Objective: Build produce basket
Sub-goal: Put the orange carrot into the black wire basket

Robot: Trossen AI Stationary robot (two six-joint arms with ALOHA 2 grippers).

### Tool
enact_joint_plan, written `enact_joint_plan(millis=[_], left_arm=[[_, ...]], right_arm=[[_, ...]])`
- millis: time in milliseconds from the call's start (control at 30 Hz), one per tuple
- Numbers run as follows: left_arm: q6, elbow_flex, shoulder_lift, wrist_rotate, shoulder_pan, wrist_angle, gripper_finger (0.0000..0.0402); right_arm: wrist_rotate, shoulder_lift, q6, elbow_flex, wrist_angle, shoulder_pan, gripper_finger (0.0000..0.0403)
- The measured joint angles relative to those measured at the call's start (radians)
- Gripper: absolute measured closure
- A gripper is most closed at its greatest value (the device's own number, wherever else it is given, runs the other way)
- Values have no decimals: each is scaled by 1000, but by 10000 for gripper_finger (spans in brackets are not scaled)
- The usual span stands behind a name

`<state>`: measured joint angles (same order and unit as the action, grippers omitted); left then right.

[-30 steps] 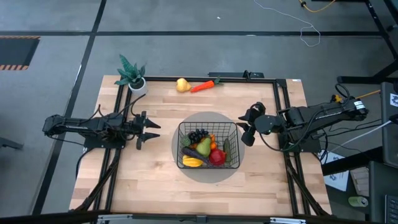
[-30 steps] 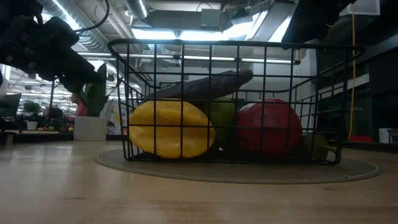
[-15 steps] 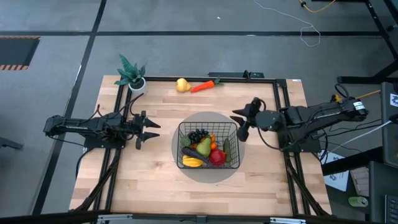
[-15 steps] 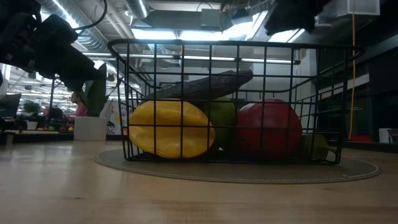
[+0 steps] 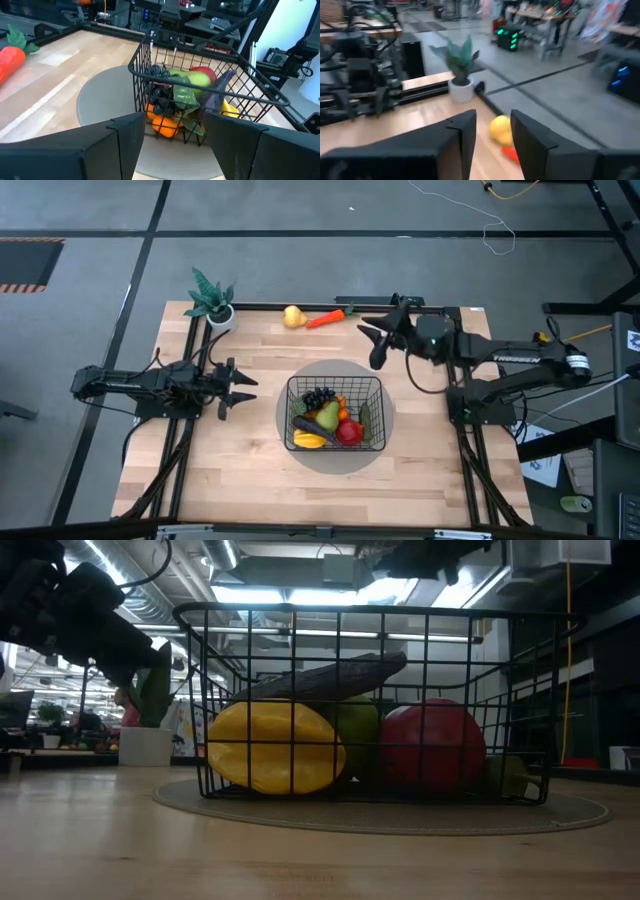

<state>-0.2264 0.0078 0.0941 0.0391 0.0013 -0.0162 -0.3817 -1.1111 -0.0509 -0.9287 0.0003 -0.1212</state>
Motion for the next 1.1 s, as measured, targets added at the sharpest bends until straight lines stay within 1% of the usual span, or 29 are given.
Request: enact_joint_plan(millis=[133,200,300,400,600,667,733,833,933,1000,1100], left_arm=[[0,0,-15,0,0,0,207],[0,0,-22,0,0,0,207],[0,0,-30,0,0,0,207],[0,0,-32,0,0,0,207],[0,0,-32,0,0,0,207],[0,0,-32,0,0,0,207],[0,0,-32,0,0,0,207],[0,0,-32,0,0,0,207],[0,0,-32,0,0,0,207],[0,0,-32,0,0,0,207],[0,0,-32,0,0,0,207]], right_arm=[[163,-22,-53,-5,-10,-81,284],[211,-49,-55,-43,-16,-121,284],[279,-115,-35,-175,-54,-178,284],[342,-234,11,-385,-195,-220,284],[353,-545,109,-877,-649,-293,284],[350,-647,146,-1007,-790,-317,284],[350,-741,186,-1110,-906,-342,284],[353,-860,237,-1214,-1021,-379,284],[350,-959,313,-1274,-1113,-418,284],[359,-1013,352,-1304,-1151,-443,284],[415,-1075,370,-1322,-1162,-475,284]])
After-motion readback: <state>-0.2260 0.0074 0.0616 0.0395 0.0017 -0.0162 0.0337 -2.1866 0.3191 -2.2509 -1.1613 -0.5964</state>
